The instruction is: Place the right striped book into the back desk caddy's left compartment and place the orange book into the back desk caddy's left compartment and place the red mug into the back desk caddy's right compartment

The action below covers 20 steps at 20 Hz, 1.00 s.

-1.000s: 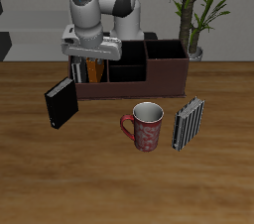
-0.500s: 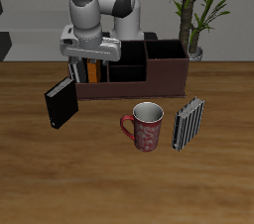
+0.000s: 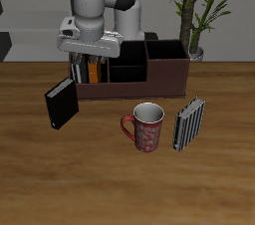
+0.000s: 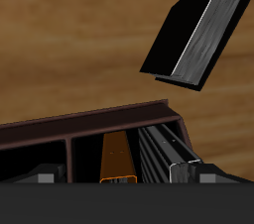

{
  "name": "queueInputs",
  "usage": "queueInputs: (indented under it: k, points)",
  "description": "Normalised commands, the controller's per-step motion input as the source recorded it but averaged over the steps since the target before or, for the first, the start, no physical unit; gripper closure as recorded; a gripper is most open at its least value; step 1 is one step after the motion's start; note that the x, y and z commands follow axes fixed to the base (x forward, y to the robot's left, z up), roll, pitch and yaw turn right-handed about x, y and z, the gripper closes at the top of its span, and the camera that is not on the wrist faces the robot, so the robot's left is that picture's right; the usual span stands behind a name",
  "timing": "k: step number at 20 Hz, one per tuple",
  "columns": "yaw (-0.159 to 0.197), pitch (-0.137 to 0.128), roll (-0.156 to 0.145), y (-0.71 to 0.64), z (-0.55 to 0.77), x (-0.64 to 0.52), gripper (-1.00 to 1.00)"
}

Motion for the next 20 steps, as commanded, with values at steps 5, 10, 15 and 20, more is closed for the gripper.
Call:
queueInputs:
  k: [5,10,15,20]
  points:
    - [0.028,-0.055,-0.003,0.23,0.33,0.19,-1.00]
    - [0.027,-0.047,0.001,0.27,0.24,0.17,-1.00]
    - [0.023,-0.046,0.005,0.31,0.22,0.30,-1.00]
    - [0.043,-0.067,-0.030,0.21,0.22,0.40,-1.00]
